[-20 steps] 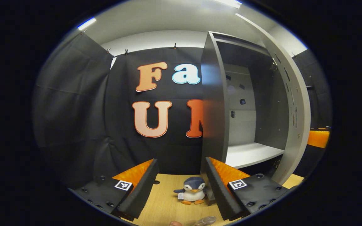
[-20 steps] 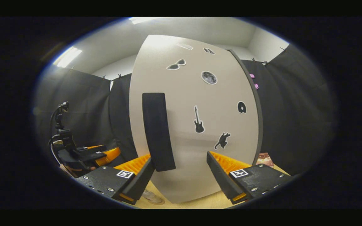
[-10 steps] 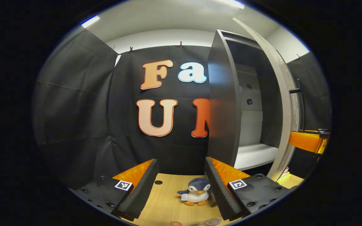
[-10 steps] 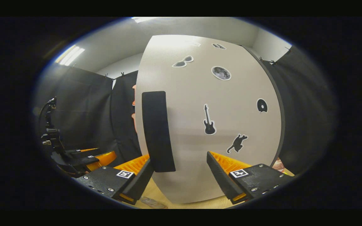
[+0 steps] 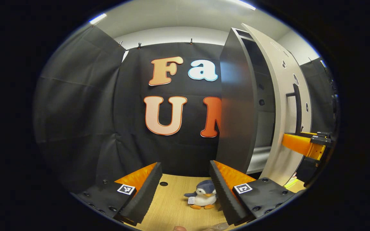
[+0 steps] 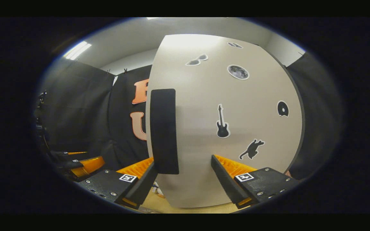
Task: Open the cabinet door with the right hand, grasp the bottle in the cabinet with the left hand and place it on the coaster, then close the cabinet door with the right hand.
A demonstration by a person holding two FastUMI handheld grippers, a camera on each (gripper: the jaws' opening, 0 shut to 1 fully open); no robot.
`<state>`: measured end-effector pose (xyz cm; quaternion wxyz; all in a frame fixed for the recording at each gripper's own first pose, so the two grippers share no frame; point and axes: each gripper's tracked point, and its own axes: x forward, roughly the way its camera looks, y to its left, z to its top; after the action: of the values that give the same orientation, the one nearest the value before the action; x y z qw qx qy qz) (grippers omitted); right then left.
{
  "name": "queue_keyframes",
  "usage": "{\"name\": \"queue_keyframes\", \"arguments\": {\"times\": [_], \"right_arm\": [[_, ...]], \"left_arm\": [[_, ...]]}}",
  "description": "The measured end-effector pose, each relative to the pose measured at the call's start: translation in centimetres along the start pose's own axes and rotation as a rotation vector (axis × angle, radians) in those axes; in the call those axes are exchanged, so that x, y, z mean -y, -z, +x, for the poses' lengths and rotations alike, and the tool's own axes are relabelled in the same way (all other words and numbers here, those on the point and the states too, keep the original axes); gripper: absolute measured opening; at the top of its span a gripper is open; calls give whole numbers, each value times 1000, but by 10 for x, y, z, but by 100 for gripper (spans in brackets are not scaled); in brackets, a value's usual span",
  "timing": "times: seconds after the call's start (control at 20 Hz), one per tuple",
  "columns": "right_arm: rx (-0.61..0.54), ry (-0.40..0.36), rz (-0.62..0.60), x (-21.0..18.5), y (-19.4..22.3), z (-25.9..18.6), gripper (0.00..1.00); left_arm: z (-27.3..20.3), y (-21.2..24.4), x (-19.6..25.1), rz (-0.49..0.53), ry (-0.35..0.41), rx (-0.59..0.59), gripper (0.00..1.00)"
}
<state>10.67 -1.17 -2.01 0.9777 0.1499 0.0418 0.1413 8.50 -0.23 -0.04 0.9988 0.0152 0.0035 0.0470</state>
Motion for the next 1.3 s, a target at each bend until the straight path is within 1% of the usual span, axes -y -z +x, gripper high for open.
{"name": "queue_keyframes", "arguments": {"times": [0.2,0.35,0.6,0.75,0.8,0.9,1.15,1.2,1.3], "right_arm": [[4,35,-3,0,0,1,96],[-1,53,4,-7,3,17,96],[-14,63,44,-6,11,39,96],[-12,72,22,-6,12,44,96],[-14,71,20,-5,13,45,96],[-13,75,29,-7,12,45,96],[-12,80,35,-8,12,48,96],[-12,80,35,-9,12,48,96],[-30,78,47,-9,16,49,96]], "left_arm": [[2,1,-5,0,-1,-6,97],[5,4,-10,11,-3,-11,97],[8,2,-15,22,0,-8,97],[10,2,-14,26,7,-9,97],[11,1,-14,25,9,-10,96],[13,2,-16,26,9,-11,97],[14,1,-18,25,10,-12,96],[13,1,-17,24,12,-12,97],[10,-1,-17,28,15,-11,97]]}}
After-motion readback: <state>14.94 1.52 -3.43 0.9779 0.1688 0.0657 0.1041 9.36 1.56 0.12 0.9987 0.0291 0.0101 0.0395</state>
